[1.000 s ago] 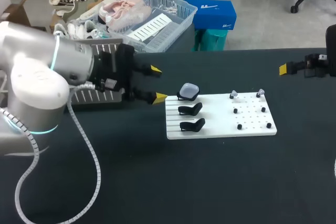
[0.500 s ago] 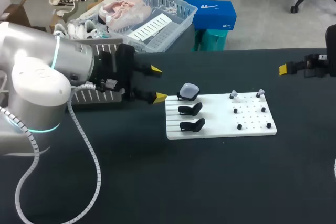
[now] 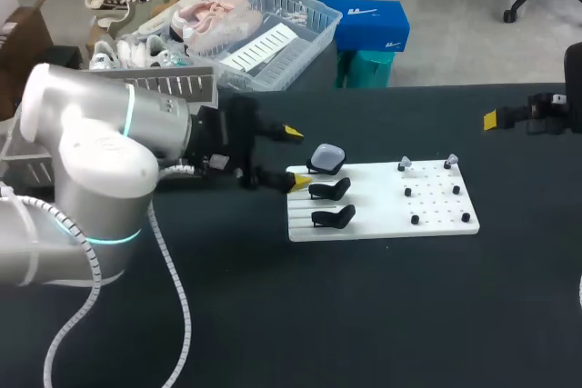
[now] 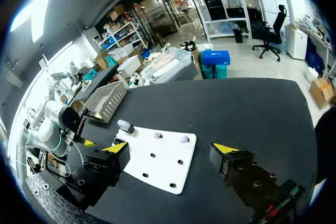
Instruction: Pick up each earbud case from the left stands, insert the matching earbuds, close the lid, and place the case in the box.
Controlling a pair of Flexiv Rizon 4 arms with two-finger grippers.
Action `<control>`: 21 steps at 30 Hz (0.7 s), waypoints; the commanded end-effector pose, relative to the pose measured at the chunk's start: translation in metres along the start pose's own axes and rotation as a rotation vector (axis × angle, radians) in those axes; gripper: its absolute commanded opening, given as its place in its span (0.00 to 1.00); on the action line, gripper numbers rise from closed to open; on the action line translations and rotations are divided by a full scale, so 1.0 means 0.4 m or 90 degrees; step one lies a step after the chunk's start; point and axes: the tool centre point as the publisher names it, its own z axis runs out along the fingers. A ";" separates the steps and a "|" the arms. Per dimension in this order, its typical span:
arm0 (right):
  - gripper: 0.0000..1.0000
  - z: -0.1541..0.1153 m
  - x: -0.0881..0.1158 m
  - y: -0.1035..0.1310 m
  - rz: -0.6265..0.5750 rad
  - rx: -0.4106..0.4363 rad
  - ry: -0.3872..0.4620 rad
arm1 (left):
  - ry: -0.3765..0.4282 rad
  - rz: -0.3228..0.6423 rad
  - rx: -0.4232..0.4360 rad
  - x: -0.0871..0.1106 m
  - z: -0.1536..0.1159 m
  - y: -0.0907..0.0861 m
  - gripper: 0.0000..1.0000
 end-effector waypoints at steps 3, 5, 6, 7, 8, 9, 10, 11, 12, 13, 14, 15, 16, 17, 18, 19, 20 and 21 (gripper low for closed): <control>1.00 0.000 0.001 -0.001 0.000 -0.001 0.000 | 0.013 -0.012 -0.003 0.005 0.044 0.056 1.00; 1.00 0.000 0.001 -0.001 0.000 -0.001 0.000 | 0.014 -0.025 -0.004 0.011 0.045 0.066 1.00; 1.00 0.000 0.001 -0.001 0.000 -0.001 0.000 | 0.017 -0.031 -0.006 0.014 0.046 0.071 1.00; 1.00 0.000 0.001 -0.001 0.000 -0.001 0.000 | 0.020 -0.029 -0.006 0.018 0.048 0.074 1.00; 1.00 0.000 0.001 -0.001 0.000 -0.001 0.000 | 0.023 -0.032 -0.007 0.022 0.049 0.077 1.00; 1.00 0.000 0.001 -0.001 0.000 -0.001 0.000 | 0.023 -0.032 -0.007 0.026 0.051 0.079 1.00; 1.00 0.000 0.001 -0.001 0.000 -0.001 0.000 | 0.024 -0.036 -0.007 0.031 0.052 0.082 1.00; 1.00 0.000 0.001 -0.001 0.000 -0.001 0.000 | 0.024 -0.037 -0.007 0.035 0.053 0.084 1.00; 1.00 0.000 0.001 -0.001 0.000 -0.001 0.000 | 0.025 -0.037 -0.007 0.039 0.054 0.085 1.00; 1.00 0.000 0.001 -0.001 0.000 -0.001 0.000 | 0.024 -0.039 -0.005 0.043 0.055 0.087 1.00; 1.00 0.000 0.001 -0.001 0.000 -0.001 0.000 | 0.023 -0.043 -0.003 0.047 0.057 0.090 1.00; 1.00 0.000 0.001 -0.001 0.000 -0.001 0.000 | 0.023 -0.046 -0.001 0.050 0.059 0.093 1.00; 1.00 0.000 0.001 -0.001 0.000 -0.001 0.000 | 0.024 -0.047 0.000 0.053 0.062 0.096 1.00; 1.00 0.000 0.001 -0.001 0.000 -0.001 0.000 | 0.027 -0.049 -0.001 0.057 0.064 0.098 1.00; 1.00 0.000 0.001 -0.001 0.000 -0.001 0.000 | 0.026 -0.054 0.000 0.060 0.067 0.101 1.00; 1.00 0.000 0.001 -0.001 0.000 -0.001 0.000 | 0.026 -0.058 0.000 0.063 0.068 0.103 1.00; 1.00 0.000 0.001 -0.001 0.000 -0.001 0.000 | 0.026 -0.059 0.001 0.065 0.070 0.105 1.00; 1.00 0.000 0.001 -0.001 0.000 -0.001 0.000 | 0.027 -0.062 0.003 0.067 0.071 0.106 1.00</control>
